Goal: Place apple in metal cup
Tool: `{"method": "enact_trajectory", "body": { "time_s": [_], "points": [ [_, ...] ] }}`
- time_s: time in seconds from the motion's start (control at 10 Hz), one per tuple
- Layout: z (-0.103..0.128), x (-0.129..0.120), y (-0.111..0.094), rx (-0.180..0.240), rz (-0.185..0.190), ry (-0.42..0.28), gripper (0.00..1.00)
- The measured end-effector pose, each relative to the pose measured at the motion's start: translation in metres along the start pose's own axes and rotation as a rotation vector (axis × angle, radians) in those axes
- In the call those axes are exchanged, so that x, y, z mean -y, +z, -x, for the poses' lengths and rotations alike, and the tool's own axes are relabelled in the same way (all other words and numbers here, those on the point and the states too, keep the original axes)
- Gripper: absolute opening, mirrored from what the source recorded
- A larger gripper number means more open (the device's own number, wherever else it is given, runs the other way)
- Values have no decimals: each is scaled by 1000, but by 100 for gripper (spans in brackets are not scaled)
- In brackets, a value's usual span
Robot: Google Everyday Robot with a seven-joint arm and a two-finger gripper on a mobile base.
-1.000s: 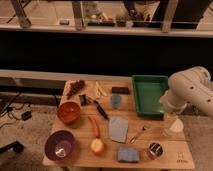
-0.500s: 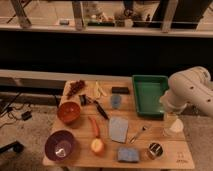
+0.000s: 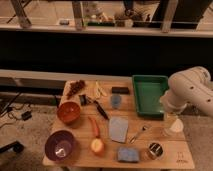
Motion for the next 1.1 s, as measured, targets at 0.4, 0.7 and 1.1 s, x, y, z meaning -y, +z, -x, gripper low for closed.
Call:
{"method": "enact_trajectory", "body": {
  "time_s": [0.4, 0.7, 1.1],
  "points": [
    [0, 0, -1, -1, -1, 0, 80],
    [2, -2, 0, 0, -4, -6, 80],
    [52, -22, 1, 13, -48, -94, 80]
  ]
}}
